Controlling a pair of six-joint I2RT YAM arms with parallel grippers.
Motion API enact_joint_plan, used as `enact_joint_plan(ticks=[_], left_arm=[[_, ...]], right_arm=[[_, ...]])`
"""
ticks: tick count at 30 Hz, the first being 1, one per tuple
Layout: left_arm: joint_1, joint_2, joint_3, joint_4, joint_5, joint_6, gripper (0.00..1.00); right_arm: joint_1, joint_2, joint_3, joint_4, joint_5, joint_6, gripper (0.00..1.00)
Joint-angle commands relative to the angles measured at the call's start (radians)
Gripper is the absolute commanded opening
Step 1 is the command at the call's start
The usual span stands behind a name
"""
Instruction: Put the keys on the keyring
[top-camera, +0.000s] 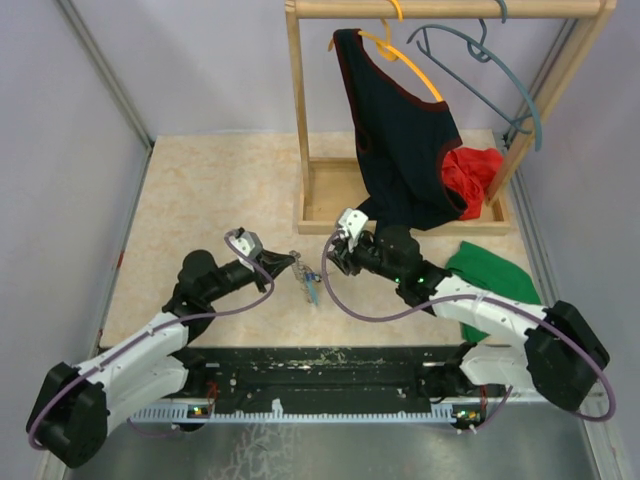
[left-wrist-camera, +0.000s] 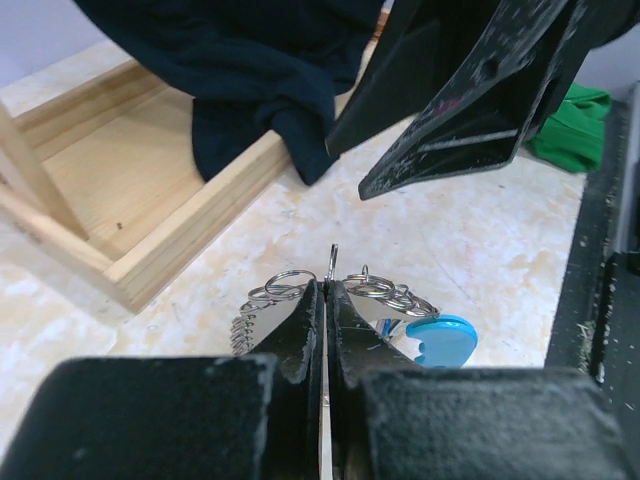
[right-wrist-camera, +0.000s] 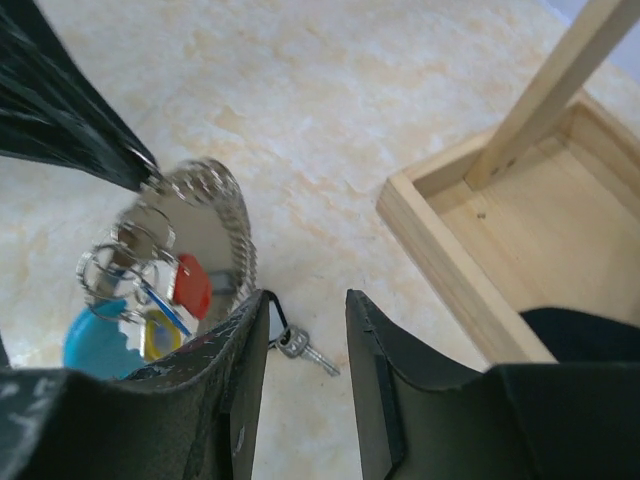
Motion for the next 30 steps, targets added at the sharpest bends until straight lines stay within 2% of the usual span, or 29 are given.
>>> enact_joint_plan(ticks=[1,7,12,16,23,26,30], left_arm=[[-0.003,-0.081,-0.033,-0.03,-0.132,-0.014,0.01],[-0.003,-0.157,-0.069,-0.032,-0.226,-0.021,0.01],[-0.003,-0.203,-0.097,-0.02,-0.286,-0.027,0.01],[-0.003,-0.223,-0.11,-0.006,-0.305,-0.034,0.01],[-0.003,-0.223,-0.115,0.0,-0.311,-0.038,0.01],[-0.003,-0.221,-0.112,-0.001,-0.31,-0.037,0.01],[-0.003,-0.219,-0.111,0.0,-0.307,-0.035,0.01]], right_arm=[[-0.004,0.086,0.057,-0.046,0.128,0.07,0.38],[-0.004,0.249,0.137,-0.148,0.124,0.154,0.34],[0.008,0.291,0.144,-0.138,0.14,0.352,0.29],[0.042,0.332,0.142,-0.124,0.179,0.428,0.28],[0.108,0.411,0.142,-0.062,0.248,0.487,0.23],[0.115,0.45,0.147,-0.036,0.256,0.494,0.17],[0.118,0.477,0.145,-0.015,0.295,0.498,0.16]])
